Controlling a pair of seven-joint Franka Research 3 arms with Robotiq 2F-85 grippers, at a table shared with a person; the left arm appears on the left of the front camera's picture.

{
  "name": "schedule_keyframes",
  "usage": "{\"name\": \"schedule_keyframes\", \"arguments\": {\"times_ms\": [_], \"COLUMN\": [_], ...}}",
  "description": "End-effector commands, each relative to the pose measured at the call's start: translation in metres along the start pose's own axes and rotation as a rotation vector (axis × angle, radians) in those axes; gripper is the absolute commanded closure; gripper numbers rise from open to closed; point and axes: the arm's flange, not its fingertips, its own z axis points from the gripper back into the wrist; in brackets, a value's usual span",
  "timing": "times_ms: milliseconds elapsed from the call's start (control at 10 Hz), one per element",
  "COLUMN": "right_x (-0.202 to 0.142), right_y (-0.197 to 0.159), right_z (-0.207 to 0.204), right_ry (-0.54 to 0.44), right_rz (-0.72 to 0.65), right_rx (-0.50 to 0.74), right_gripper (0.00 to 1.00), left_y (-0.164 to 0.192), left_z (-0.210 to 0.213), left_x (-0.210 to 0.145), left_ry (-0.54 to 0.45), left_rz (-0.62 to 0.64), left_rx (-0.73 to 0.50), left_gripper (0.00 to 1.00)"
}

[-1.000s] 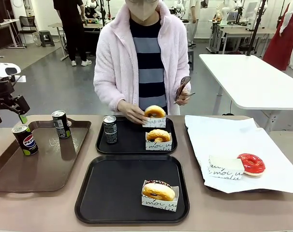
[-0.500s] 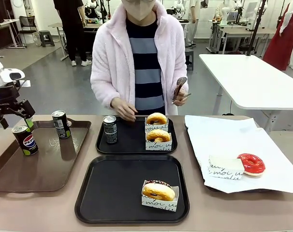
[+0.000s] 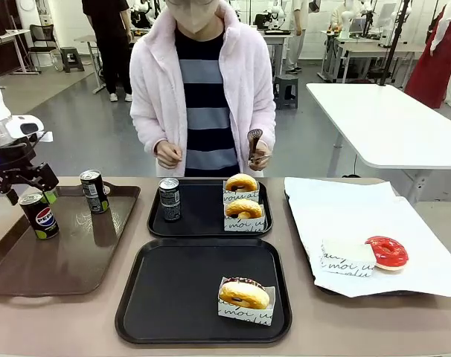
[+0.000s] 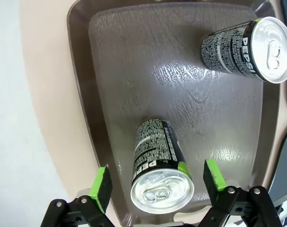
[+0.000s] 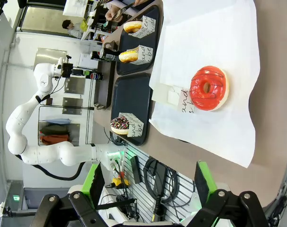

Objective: Set up donuts and drinks on trays.
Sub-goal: Pick up one Pepsi coke from the Handle tray and place it on the Flat Tray without a Pepsi coke.

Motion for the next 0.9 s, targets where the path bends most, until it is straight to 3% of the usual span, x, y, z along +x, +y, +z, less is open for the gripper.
{"name": "schedule_keyframes", "arguments": {"times_ms": [0, 500, 600, 700, 800], "right_x": [0.001, 0.001, 0.001, 0.001, 0.001], "right_y": [0.000, 0.000, 0.000, 0.000, 0.000], "right_z": [0.000, 0.000, 0.000, 0.000, 0.000], "right_ry": [-0.006, -0.006, -0.006, -0.006, -0.006], "right_rz": [0.010, 0.010, 0.010, 0.010, 0.010], "right_rx": [0.015, 0.015, 0.015, 0.015, 0.015], "right_gripper": [0.00, 0.00, 0.00, 0.00, 0.00], "left_y": [-0.001, -0.003, -0.003, -0.003, -0.003], "left_z": [-0.010, -0.022, -0.022, -0.022, -0.022], "left_x": [0.000, 0.001, 0.001, 0.002, 0.001], "left_ry": [-0.016, -0.011, -0.013, -0.015, -0.007], "left_rz": [-0.029, -0.050, -0.058, -0.061, -0.060], "left_rx": [-0.003, 0.016, 0.018, 0.021, 0.022], "left_gripper": [0.00, 0.00, 0.06, 0.52, 0.58]}}
